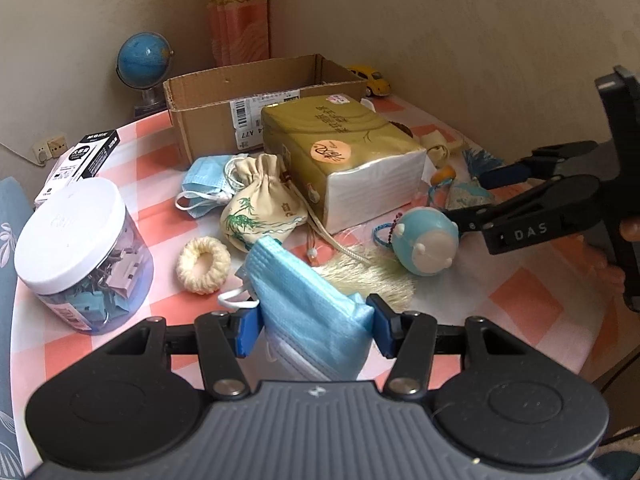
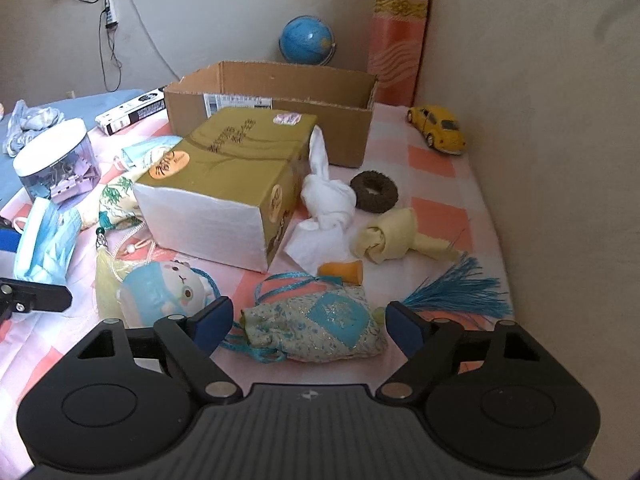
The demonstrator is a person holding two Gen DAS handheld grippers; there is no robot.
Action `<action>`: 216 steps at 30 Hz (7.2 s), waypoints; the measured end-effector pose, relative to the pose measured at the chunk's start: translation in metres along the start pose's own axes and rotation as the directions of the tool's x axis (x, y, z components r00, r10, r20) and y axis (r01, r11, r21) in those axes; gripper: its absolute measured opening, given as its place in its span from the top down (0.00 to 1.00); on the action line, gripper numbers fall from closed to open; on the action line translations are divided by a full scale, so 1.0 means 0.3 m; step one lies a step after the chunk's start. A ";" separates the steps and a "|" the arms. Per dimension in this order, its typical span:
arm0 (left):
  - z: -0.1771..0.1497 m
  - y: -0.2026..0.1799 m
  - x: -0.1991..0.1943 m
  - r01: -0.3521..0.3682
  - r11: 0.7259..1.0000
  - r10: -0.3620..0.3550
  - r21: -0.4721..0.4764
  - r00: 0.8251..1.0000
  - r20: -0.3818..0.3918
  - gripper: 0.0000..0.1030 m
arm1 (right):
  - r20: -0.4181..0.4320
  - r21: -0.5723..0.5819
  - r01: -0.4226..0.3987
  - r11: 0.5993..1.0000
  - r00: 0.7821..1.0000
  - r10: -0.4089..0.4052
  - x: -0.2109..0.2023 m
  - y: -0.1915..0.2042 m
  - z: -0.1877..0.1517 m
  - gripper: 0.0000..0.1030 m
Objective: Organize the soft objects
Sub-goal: 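Lift the mask with the left gripper while the right gripper grasps the blue tasseled fabric pouch, then carry the fabric pouch into the cardboard box and open the right gripper, then carry the blue mask into the cardboard box and open the left gripper, then lower the left gripper onto the cream bamboo-print drawstring pouch and close it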
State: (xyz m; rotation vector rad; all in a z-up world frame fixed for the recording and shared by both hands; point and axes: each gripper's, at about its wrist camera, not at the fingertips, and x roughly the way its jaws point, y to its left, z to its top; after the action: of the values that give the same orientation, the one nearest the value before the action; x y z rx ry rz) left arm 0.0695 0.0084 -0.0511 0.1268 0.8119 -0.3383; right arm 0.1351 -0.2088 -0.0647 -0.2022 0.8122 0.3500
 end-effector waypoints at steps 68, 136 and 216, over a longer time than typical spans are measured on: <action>0.039 0.132 -0.110 -0.011 1.000 0.012 -0.016 0.999 0.048 0.47 | 0.067 0.061 -0.035 0.998 0.997 0.031 0.146 0.073 0.885 0.43; 0.701 0.236 0.348 -0.219 0.961 0.231 0.168 0.971 -0.057 0.13 | 0.180 0.258 0.007 0.966 0.982 -0.055 -0.226 -0.031 0.145 0.00; 0.140 0.032 0.202 -0.052 0.977 0.058 0.206 0.998 -0.021 0.47 | 0.027 0.044 -0.063 0.997 0.998 0.062 -0.139 0.098 0.028 0.00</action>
State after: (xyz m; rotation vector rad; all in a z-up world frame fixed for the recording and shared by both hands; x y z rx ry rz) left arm 0.1404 -0.0078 -0.0666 0.3471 0.7977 -0.3684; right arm 0.1033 -0.1886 -0.0296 -0.1300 0.8018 0.3919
